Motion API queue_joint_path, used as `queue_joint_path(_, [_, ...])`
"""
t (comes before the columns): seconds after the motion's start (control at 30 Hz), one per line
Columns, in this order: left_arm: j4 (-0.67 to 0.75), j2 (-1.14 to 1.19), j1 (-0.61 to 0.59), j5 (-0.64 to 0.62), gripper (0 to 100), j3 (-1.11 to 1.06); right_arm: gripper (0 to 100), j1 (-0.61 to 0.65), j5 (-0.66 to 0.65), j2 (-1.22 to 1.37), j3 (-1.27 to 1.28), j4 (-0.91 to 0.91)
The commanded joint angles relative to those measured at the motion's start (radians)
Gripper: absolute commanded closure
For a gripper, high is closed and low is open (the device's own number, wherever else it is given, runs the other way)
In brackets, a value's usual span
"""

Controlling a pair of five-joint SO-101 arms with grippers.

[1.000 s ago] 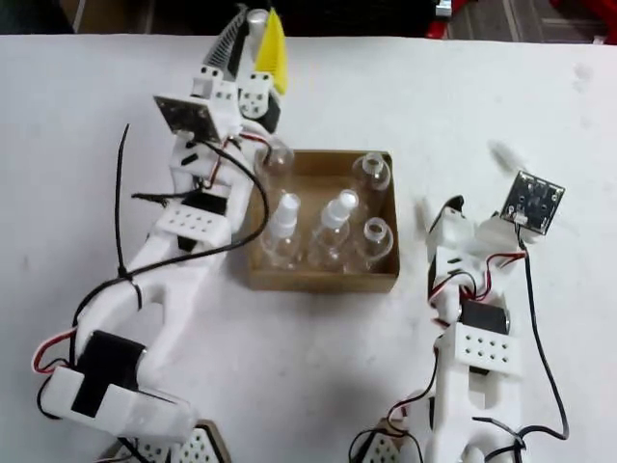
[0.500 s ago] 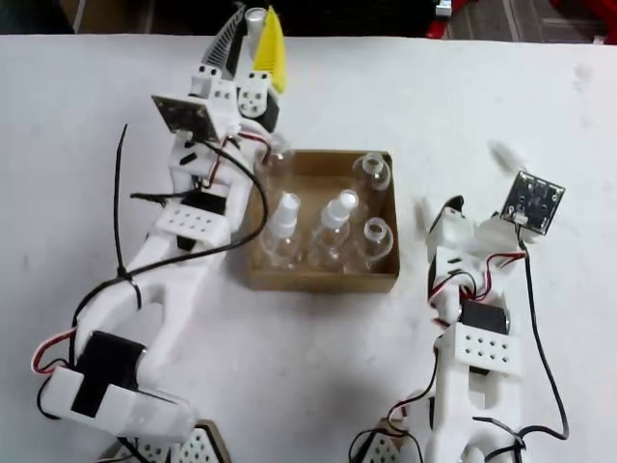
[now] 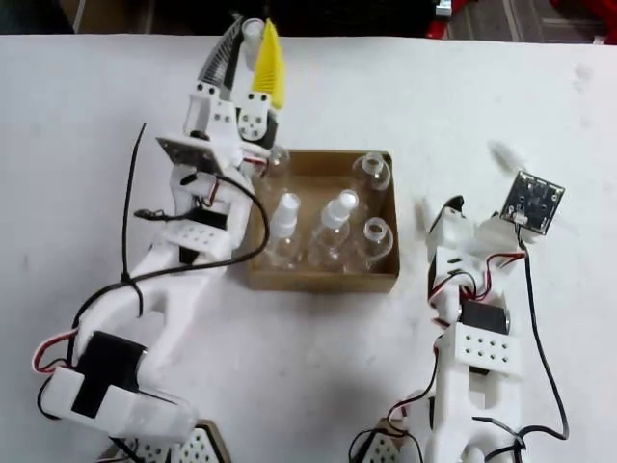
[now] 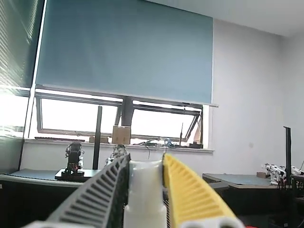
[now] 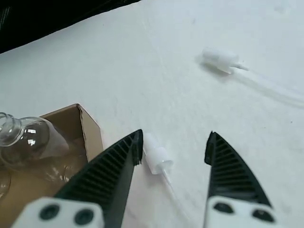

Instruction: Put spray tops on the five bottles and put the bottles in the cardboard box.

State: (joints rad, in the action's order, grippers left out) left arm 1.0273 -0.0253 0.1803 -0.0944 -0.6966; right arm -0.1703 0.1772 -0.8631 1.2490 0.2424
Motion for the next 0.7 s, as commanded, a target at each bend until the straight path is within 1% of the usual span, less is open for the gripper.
queue_joint_path(0.0, [0.038,-0.004,0.016,0.009,98,0.0,80.8,0.007,-0.002,-0.012,-0.006,-0.024])
queue_joint_path(0.13, [0.037,-0.008,0.019,-0.034,98,0.009,80.8,0.007,-0.002,-0.012,-0.006,-0.024])
queue_joint_path(0.67, [0.031,-0.002,0.022,-0.032,98,0.095,80.8,0.007,-0.002,-0.012,-0.006,-0.024])
